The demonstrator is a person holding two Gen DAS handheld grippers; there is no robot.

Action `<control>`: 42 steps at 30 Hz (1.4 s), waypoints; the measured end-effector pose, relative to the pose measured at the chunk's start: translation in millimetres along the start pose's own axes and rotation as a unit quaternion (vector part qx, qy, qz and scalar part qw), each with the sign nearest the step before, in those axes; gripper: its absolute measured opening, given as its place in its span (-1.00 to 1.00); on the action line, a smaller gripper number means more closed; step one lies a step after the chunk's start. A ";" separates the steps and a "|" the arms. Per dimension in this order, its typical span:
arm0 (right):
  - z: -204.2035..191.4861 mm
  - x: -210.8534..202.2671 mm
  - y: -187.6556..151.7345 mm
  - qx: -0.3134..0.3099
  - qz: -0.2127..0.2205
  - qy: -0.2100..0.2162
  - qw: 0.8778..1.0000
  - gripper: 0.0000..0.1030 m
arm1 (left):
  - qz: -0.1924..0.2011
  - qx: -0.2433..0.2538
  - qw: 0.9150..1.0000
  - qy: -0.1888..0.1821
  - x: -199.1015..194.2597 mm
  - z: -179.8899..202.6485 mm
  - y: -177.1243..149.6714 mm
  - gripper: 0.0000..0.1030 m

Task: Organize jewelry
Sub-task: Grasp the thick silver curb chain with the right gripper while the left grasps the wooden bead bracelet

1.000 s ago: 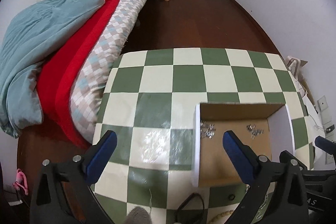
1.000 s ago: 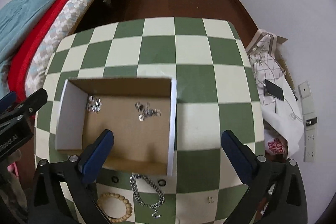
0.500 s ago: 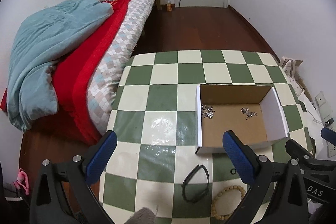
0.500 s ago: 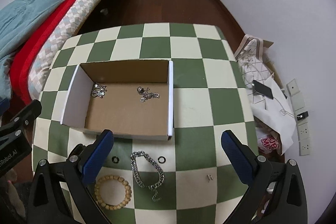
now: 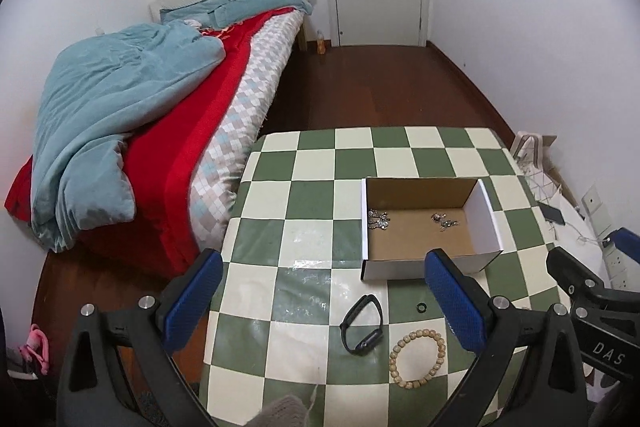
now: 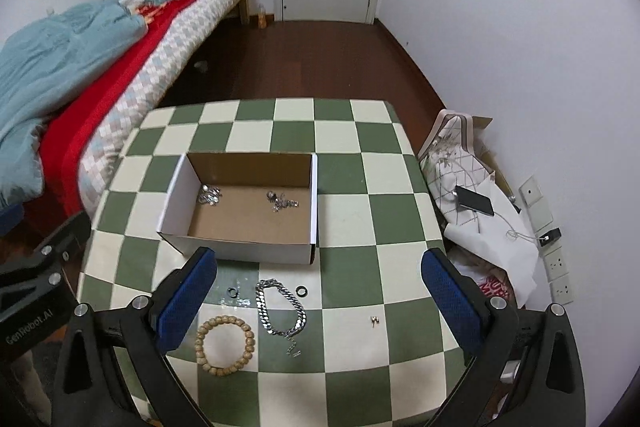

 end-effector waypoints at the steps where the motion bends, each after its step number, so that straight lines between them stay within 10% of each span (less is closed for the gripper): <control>1: 0.7 -5.2 0.1 0.002 0.003 0.002 1.000 1.00 | 0.004 -0.002 1.000 0.001 -2.6 -0.8 -0.5 1.00; 17: 28.7 2.0 -54.3 0.047 -0.030 0.032 0.998 1.00 | -0.051 0.014 0.991 0.123 35.0 -24.2 -82.5 1.00; 21: 38.7 56.9 -89.8 0.065 -0.086 0.034 0.994 0.48 | -0.091 0.019 0.987 0.127 61.6 -17.7 -110.3 1.00; 28: 31.9 136.4 -124.6 0.073 -0.131 0.033 0.988 0.19 | -0.125 0.042 0.987 0.090 83.4 21.7 -128.8 1.00; 34: 30.7 146.0 -130.9 0.023 -0.111 -0.004 0.994 -0.84 | -0.146 0.077 0.986 0.034 99.1 69.2 -135.6 0.98; 42: 82.6 131.8 -142.3 0.041 -0.134 -0.021 0.990 -0.84 | -0.167 0.119 0.979 -0.011 113.5 112.1 -150.0 0.67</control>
Point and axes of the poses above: each gripper's, at about its wrist camera, not at the fingertips, and x roughly the way its jaws point, z to its right, y to its top, the point moved 10 cm from there along x, roughly the way its jaws point, and after that the axes turned 13 degrees about x, right-handed, at the moved point
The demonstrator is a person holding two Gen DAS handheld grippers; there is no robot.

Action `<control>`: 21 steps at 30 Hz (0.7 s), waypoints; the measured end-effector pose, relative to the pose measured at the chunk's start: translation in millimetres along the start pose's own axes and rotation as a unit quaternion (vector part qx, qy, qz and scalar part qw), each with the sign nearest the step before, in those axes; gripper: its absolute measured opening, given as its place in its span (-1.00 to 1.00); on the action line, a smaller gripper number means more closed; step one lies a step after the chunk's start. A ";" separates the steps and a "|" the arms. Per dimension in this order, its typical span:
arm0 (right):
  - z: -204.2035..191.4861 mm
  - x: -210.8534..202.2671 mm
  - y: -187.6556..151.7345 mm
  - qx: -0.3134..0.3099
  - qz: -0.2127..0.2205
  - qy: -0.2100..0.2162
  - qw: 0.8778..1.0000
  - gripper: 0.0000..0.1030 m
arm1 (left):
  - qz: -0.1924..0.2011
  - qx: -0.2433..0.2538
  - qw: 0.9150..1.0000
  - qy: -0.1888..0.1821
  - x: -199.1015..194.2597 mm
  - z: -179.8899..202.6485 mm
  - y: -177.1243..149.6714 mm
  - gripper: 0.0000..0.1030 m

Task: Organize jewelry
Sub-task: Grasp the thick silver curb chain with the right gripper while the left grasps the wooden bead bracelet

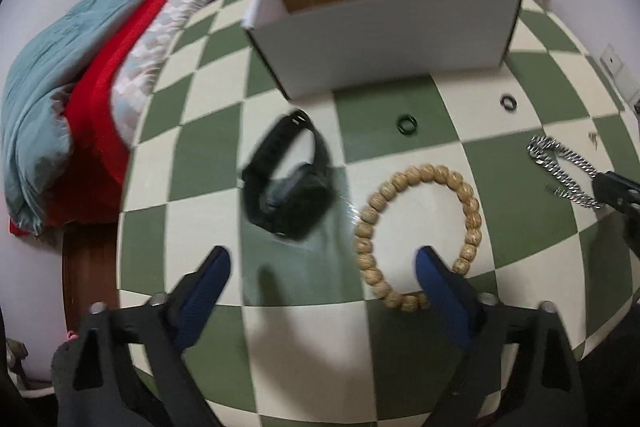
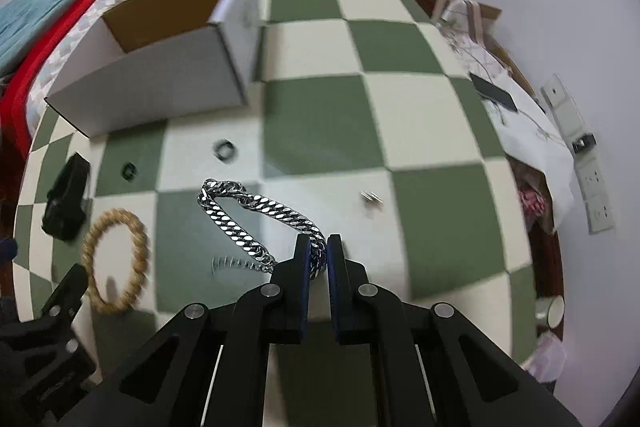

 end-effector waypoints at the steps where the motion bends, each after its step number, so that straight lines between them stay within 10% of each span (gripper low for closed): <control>1: 5.3 -1.4 -2.2 0.002 -0.002 0.000 1.000 -0.84 | 0.011 0.002 1.000 0.005 -2.5 1.1 2.5 0.67; 5: 13.8 -4.6 -7.8 -0.003 -0.004 -0.009 1.000 -0.83 | 0.017 0.012 1.000 0.003 -5.6 6.0 4.6 0.58; 12: 13.6 -5.6 -9.1 0.003 0.007 -0.023 1.000 -0.82 | 0.037 0.021 0.997 -0.063 -14.5 35.1 8.3 -0.85; 21: 12.4 -6.0 -9.2 0.002 0.010 -0.020 1.000 -0.83 | 0.042 0.012 0.996 -0.071 -18.9 32.1 6.7 -0.88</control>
Point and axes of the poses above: each gripper's, at about its wrist camera, not at the fingertips, and x roughly the way its jaws point, z to its right, y to its top, the point moved 10 cm from there along x, roughly the way its jaws point, and after that the axes turned 13 degrees about x, right-handed, at the moved point
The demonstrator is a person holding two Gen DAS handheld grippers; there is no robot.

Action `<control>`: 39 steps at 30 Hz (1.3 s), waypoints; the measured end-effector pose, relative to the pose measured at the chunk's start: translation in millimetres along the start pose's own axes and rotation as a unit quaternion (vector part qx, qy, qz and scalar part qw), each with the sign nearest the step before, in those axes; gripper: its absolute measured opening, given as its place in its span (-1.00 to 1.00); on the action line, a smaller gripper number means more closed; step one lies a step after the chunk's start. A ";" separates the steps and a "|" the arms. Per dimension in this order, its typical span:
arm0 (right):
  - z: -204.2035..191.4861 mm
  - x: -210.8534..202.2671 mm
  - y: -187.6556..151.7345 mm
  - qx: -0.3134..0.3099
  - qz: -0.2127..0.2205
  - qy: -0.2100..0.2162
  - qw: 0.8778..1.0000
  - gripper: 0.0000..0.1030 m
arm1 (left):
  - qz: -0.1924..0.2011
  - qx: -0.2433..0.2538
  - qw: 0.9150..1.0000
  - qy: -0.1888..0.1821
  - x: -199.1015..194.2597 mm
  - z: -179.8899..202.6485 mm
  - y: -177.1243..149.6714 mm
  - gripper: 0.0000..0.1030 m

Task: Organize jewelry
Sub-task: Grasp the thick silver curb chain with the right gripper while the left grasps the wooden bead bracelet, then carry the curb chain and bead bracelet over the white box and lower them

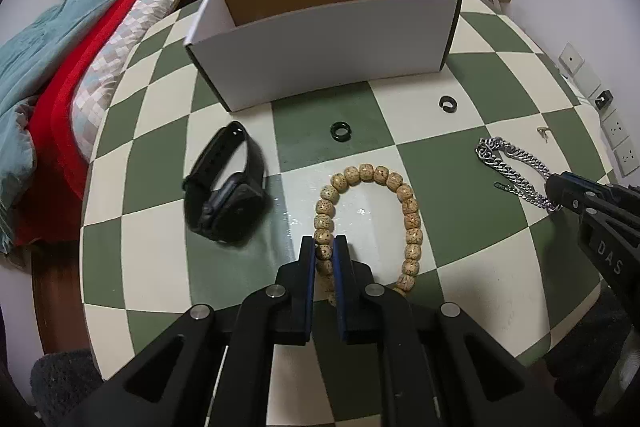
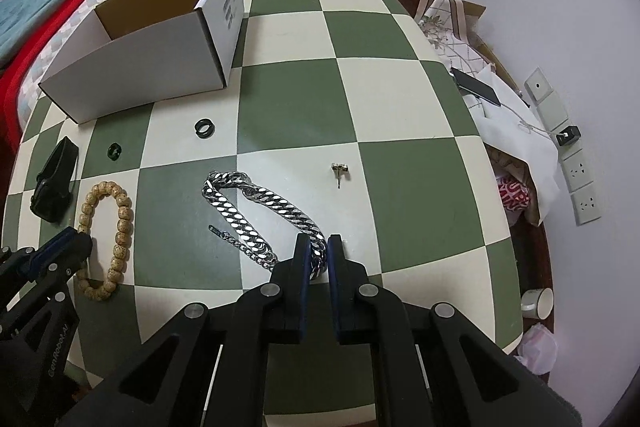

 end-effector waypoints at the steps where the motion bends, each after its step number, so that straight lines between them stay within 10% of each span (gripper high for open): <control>1: -0.6 -0.7 -0.9 0.002 0.000 0.007 1.000 -0.83 | 0.004 -0.003 1.000 -0.001 -4.3 -1.1 -0.3 -0.88; 28: -68.0 -145.8 69.6 0.010 0.081 0.177 0.981 -0.84 | 0.132 -0.040 0.989 -0.048 -129.5 -73.0 104.8 -0.88; 39: -121.8 -159.4 146.4 -0.004 0.066 0.226 0.972 -0.84 | 0.109 -0.049 0.990 -0.078 -93.3 -120.9 179.9 -0.88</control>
Point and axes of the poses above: each gripper's, at about its wrist camera, not at the fingertips, and x roughly the way its jaws point, z to its right, y to its top, the point moved 10 cm from there along x, roughly the way its jaws point, and after that the axes turned 13 degrees about x, right-handed, at the moved point
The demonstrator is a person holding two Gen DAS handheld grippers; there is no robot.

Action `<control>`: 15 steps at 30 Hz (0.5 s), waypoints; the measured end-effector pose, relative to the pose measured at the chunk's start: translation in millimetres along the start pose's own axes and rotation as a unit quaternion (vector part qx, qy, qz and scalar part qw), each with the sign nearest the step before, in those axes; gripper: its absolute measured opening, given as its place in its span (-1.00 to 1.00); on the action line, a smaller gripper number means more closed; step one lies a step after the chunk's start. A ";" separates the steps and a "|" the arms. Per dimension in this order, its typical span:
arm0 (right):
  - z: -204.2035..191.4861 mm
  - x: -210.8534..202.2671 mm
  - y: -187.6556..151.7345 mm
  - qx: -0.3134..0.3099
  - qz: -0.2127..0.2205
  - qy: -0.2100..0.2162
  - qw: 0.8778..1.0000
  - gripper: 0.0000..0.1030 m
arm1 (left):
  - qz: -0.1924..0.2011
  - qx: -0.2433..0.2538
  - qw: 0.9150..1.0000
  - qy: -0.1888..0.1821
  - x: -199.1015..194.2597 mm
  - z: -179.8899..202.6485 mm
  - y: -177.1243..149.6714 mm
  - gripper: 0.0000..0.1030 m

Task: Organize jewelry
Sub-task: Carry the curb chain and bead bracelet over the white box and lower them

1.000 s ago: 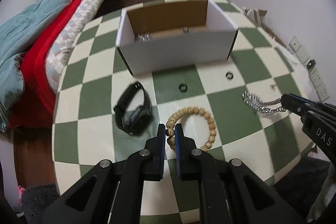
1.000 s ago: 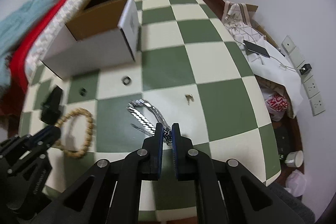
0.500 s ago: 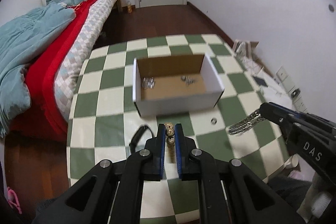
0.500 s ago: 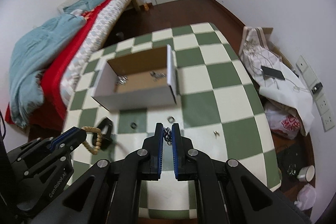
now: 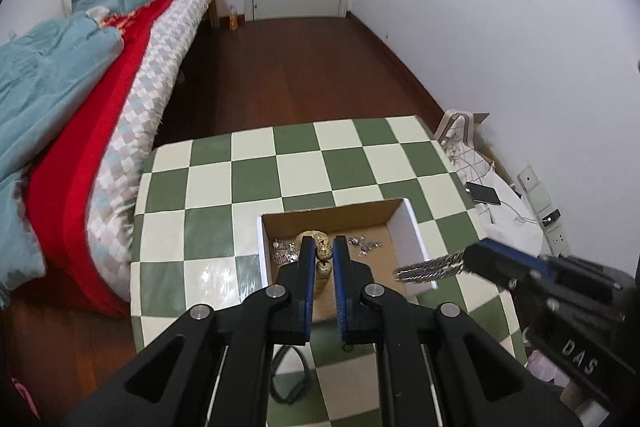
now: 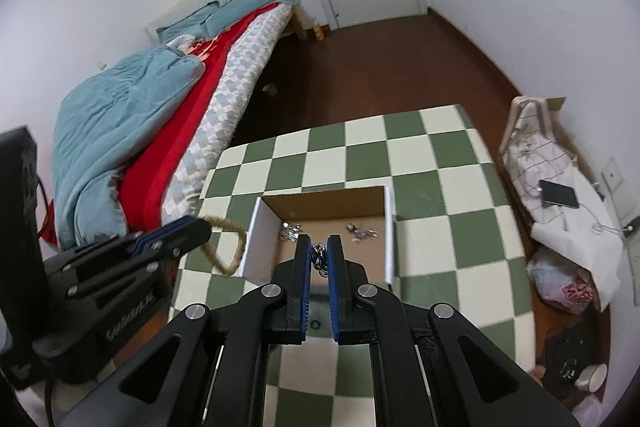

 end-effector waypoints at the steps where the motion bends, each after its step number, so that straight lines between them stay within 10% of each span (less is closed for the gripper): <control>1: -1.9 9.2 4.2 0.004 -0.011 0.004 1.000 -0.84 | -0.007 -0.002 1.000 -0.005 7.0 -1.4 0.2 -0.88; 15: 7.5 104.7 -3.7 0.018 -0.115 0.002 0.993 -0.84 | -0.091 -0.054 0.989 -0.099 90.1 2.3 -20.1 -0.88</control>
Point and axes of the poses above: each gripper's, at about its wrist camera, not at the fingertips, and x roughly the way its jaws point, z to its right, y to its top, the point moved 10 cm from there along x, roughly the way its jaws point, and after that the axes turned 13 degrees about x, right-handed, at the moved point
